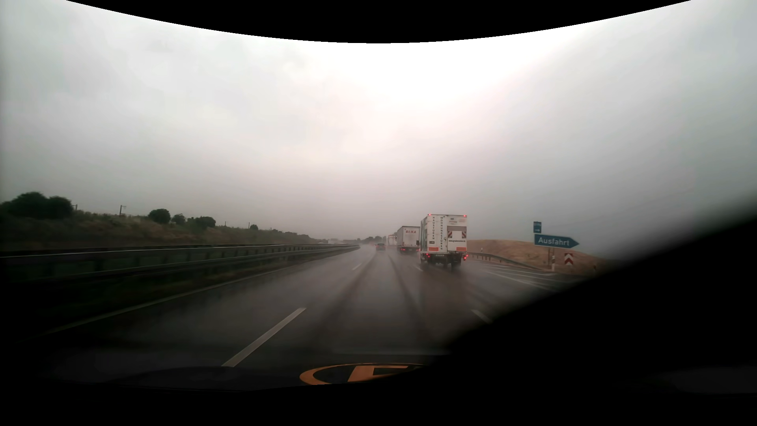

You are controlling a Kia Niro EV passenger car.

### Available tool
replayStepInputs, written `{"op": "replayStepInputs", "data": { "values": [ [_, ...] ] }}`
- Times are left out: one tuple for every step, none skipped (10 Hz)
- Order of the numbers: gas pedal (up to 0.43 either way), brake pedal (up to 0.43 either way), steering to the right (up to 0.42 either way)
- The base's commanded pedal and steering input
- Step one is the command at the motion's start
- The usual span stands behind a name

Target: Follow the waypoints while adhering to traffic rules and regulations

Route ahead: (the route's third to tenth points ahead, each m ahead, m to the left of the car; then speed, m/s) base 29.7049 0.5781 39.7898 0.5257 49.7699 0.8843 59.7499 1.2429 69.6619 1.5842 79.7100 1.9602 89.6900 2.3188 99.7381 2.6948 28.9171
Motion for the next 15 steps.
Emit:
{"op": "replayStepInputs", "data": {
  "values": [
    [0.228, 0.0, -0.005],
    [0.228, 0.0, -0.005],
    [0.24, 0.0, -0.005],
    [0.24, 0.0, -0.004],
    [0.24, 0.0, -0.003],
    [0.24, 0.0, -0.003],
    [0.24, 0.0, -0.002],
    [0.24, 0.0, -0.001],
    [0.24, 0.0, -0.001],
    [0.24, 0.0, -0.001],
    [0.24, 0.0, -0.001],
    [0.24, 0.0, -0.001],
    [0.24, 0.0, -0.001],
    [0.24, 0.0, -0.003],
    [0.248, 0.0, -0.003]
  ]
}}
